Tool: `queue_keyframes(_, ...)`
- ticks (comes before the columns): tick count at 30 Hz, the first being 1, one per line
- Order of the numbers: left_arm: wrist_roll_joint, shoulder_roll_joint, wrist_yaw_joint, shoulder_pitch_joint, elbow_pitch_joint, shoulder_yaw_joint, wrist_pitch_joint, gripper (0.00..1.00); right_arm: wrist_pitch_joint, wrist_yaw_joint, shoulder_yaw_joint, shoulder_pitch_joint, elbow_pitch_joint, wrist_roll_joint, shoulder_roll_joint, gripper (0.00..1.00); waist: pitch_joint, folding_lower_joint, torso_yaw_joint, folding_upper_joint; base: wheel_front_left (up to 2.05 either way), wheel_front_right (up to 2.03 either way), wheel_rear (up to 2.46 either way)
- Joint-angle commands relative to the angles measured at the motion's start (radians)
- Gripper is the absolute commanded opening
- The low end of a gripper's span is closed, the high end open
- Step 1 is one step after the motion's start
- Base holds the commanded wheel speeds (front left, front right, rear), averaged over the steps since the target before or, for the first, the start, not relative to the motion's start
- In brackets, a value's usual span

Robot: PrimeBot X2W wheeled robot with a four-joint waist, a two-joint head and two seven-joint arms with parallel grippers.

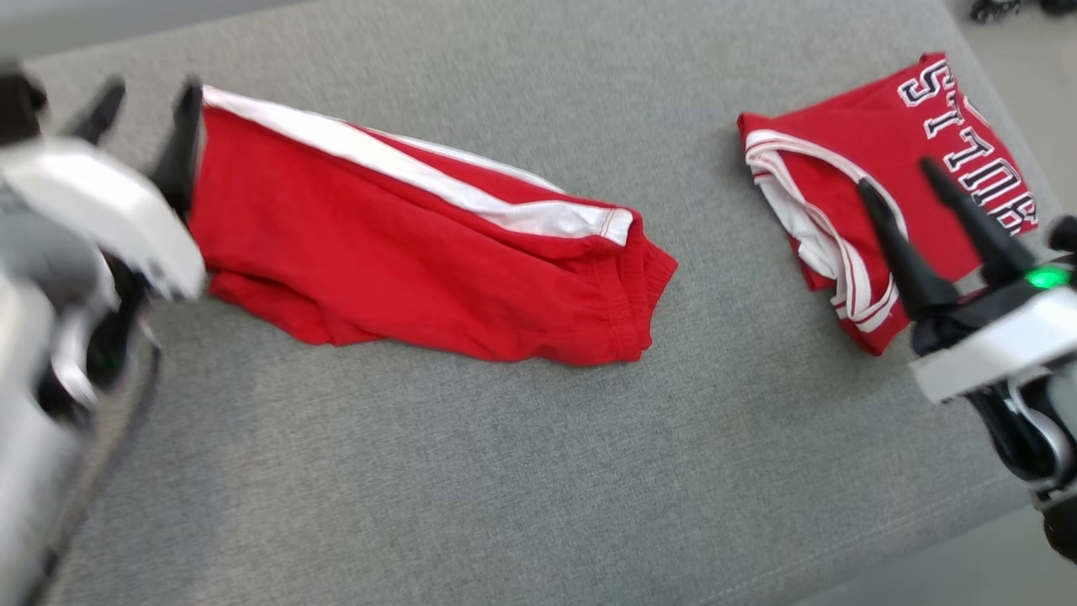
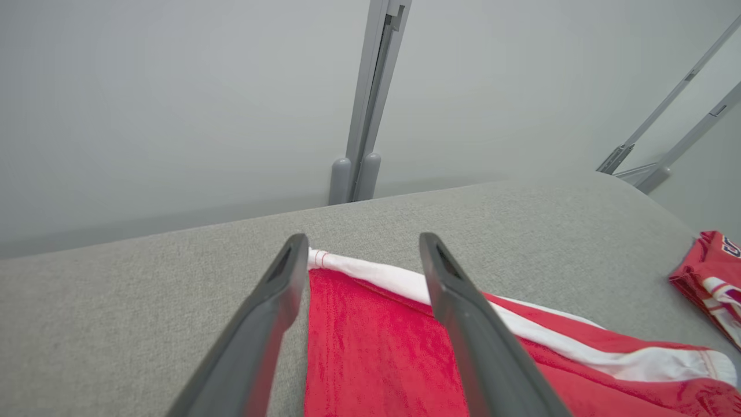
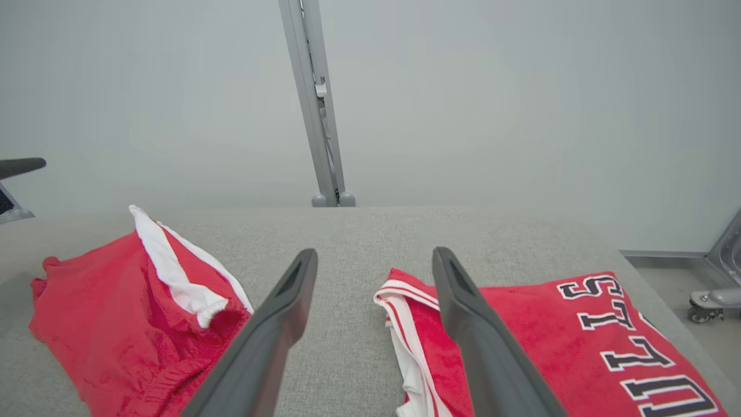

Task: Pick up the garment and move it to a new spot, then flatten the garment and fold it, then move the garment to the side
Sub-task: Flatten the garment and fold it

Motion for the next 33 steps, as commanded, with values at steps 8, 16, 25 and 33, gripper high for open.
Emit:
queue_keyframes(8,0.084,-0.147,0.095,0.265,0.040,-0.024,-0.353,1.00,-0.005,0.000,-0.546,0.414,-0.345,-0.586,0.291,1.00,-0.129,0.0000,0.055,0.0000,0.00,0.00,0.00)
queue_keyframes(16,0.126,-0.254,0.069,0.317,0.206,-0.050,-0.461,1.00,-0.006,0.000,-0.573,0.557,-0.407,-0.731,0.404,1.00,-0.200,0.0000,0.059,0.0000,0.00,0.00,0.00)
queue_keyframes(25,0.047,-0.326,-0.009,0.182,0.483,-0.070,-0.285,1.00,-0.006,0.000,-0.531,0.574,-0.371,-0.735,0.434,1.00,-0.206,0.0000,0.048,0.0000,0.00,0.00,0.00)
queue_keyframes(33,-0.052,-0.344,-0.024,0.085,0.636,-0.011,-0.139,1.00,-0.006,0.000,-0.517,0.575,-0.365,-0.724,0.436,1.00,-0.201,0.0000,0.010,0.0000,0.00,0.00,0.00)
